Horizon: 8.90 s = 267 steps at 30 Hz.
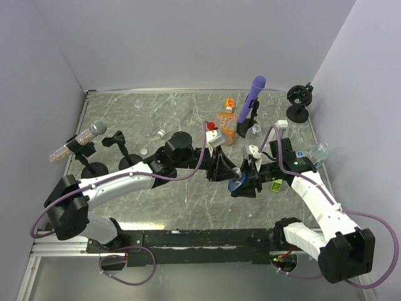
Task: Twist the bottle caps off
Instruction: Unscrew the bottle cap from the plastic bottle.
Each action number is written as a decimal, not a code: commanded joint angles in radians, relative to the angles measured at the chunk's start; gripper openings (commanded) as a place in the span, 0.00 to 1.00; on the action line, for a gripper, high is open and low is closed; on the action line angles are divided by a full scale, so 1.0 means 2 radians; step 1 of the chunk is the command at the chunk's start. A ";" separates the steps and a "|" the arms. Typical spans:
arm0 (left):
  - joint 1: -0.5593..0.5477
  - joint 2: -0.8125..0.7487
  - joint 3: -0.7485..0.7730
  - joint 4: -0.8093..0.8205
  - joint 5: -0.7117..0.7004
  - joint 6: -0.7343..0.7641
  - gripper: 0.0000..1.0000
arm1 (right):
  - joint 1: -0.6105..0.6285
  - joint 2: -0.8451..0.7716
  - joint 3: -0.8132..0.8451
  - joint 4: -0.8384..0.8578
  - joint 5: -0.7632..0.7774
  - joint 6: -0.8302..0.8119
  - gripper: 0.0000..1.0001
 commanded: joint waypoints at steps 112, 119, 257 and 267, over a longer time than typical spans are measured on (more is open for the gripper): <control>0.019 -0.019 0.042 -0.039 -0.041 -0.106 0.01 | 0.003 0.005 0.018 0.014 -0.001 -0.013 0.13; -0.038 -0.065 0.037 -0.101 -0.247 -0.227 0.01 | 0.003 0.007 0.019 0.013 -0.002 -0.015 0.13; -0.075 -0.147 0.011 -0.191 -0.267 -0.139 0.96 | 0.003 0.004 0.022 0.009 -0.002 -0.018 0.13; 0.059 -0.100 -0.080 0.050 0.083 -0.009 0.96 | 0.003 0.004 0.019 0.010 0.001 -0.016 0.13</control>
